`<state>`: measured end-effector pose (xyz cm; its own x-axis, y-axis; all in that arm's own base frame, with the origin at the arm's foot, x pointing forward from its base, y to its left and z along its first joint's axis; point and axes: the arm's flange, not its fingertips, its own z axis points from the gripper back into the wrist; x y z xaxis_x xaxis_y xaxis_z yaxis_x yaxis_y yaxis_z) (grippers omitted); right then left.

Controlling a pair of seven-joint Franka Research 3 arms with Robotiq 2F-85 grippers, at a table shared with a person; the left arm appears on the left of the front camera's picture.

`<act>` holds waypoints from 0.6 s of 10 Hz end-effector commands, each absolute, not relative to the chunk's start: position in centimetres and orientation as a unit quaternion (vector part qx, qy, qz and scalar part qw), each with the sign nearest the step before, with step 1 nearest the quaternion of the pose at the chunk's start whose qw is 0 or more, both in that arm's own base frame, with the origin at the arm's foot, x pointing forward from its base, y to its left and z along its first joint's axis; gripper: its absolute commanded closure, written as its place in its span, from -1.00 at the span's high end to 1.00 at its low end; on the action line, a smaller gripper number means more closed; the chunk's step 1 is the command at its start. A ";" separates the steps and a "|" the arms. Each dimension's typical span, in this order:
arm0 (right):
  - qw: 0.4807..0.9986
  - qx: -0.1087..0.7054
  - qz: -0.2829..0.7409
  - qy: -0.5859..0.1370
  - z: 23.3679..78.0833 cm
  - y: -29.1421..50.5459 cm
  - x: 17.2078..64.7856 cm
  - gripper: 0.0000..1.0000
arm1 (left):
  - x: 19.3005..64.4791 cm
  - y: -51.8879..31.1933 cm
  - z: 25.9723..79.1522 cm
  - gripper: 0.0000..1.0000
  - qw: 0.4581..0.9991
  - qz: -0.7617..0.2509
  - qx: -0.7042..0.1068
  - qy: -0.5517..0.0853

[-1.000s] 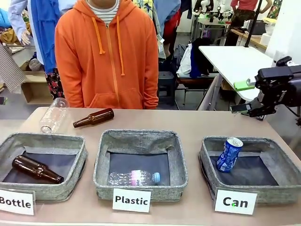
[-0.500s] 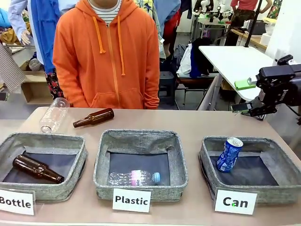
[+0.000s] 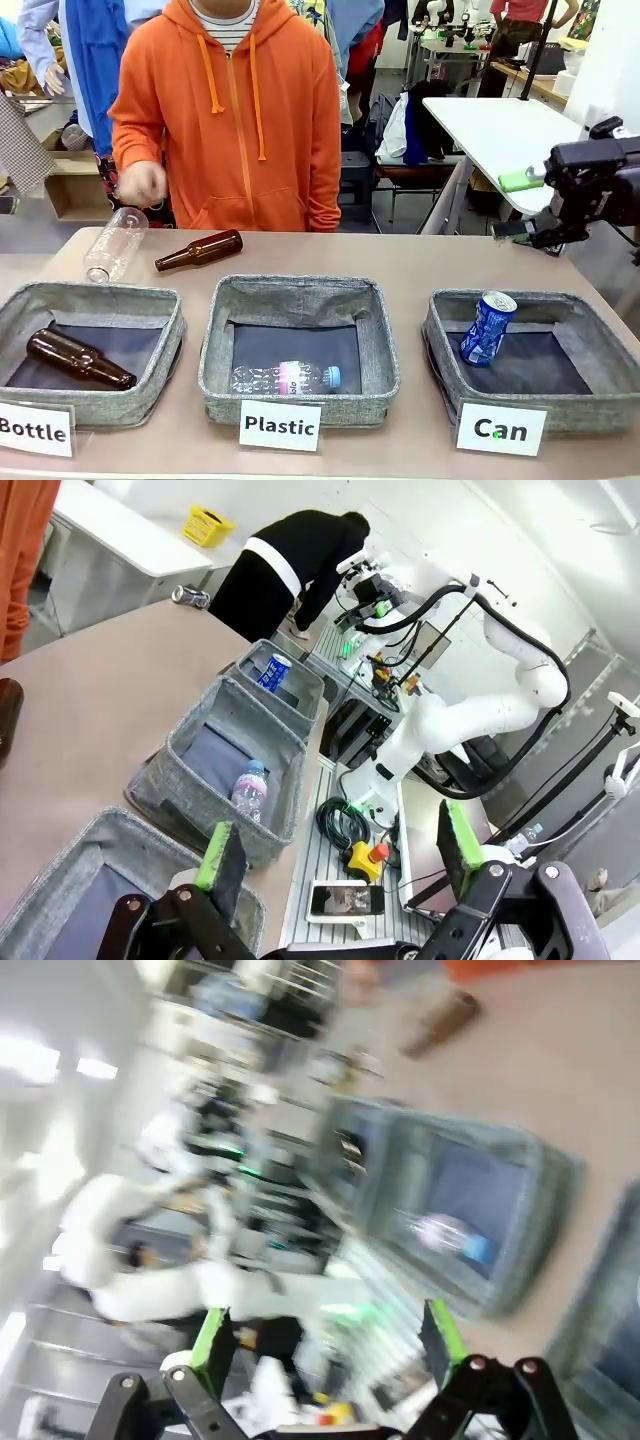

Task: Sort the can waste into the basket.
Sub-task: Pick up the can waste from the table and place it in the right Fabric basket.

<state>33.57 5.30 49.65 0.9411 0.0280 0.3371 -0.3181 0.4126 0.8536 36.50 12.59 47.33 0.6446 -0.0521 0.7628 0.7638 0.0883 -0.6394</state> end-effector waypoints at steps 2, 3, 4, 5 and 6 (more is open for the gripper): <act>0.985 0.060 -0.019 -0.159 49.1 9.7 38.1 1.00 | 36.4 12.6 47.5 1.00 0.677 -0.297 -0.605 -0.297; 0.967 -0.065 -0.119 -0.215 48.4 7.6 40.3 1.00 | 36.4 12.6 47.5 1.00 0.677 -0.297 -0.605 -0.297; 0.964 -0.133 -0.121 -0.194 47.5 5.0 42.3 1.00 | 36.4 12.6 47.5 1.00 0.677 -0.297 -0.605 -0.297; 0.952 -0.191 -0.138 -0.195 47.4 2.8 43.6 1.00 | 36.4 12.6 47.5 1.00 0.677 -0.297 -0.605 -0.297; 0.941 -0.238 -0.132 -0.202 47.1 1.7 44.6 1.00 | 36.4 12.6 47.5 1.00 0.677 -0.297 -0.605 -0.297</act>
<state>43.23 1.85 47.25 0.8412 0.0362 0.5396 -0.1328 0.9810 0.1412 36.51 12.68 47.21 0.6469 -0.0502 0.7609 0.7617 0.0894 -0.6417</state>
